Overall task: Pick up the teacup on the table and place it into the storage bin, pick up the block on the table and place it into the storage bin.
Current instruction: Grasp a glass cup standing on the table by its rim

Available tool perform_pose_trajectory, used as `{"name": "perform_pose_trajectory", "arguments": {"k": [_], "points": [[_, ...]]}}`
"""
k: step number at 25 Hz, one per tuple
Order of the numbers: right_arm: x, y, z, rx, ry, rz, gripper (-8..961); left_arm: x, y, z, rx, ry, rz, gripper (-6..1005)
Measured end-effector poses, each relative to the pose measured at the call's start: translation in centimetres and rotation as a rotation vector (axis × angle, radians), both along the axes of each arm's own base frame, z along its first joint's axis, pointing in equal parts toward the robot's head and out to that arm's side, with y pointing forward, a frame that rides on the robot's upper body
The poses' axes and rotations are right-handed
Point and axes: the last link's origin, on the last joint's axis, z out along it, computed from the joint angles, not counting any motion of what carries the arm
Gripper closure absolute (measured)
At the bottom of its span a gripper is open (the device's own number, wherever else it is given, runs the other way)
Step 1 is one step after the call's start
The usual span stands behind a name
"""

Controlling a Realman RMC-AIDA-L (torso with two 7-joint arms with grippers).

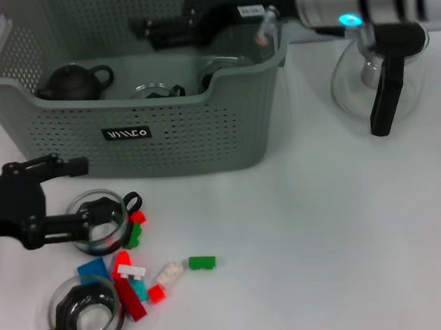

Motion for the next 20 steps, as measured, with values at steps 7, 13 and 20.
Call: {"name": "perform_pose_trajectory", "arguments": {"k": [7,13,20], "points": [[2.8,-4.6,-0.5,-0.233,0.030,0.095,85,0.8,-1.1,1.9,-0.056,0.118,-0.082,113],[5.8,-5.6,-2.6,-0.379,0.018,0.015,12,1.3,-2.1,1.3,-0.217,0.288,-0.068,113],[6.4,-5.0,-3.7,-0.417,0.047,-0.029,13,3.2,-3.5,-0.2,-0.310,0.488,-0.093,114]]}}
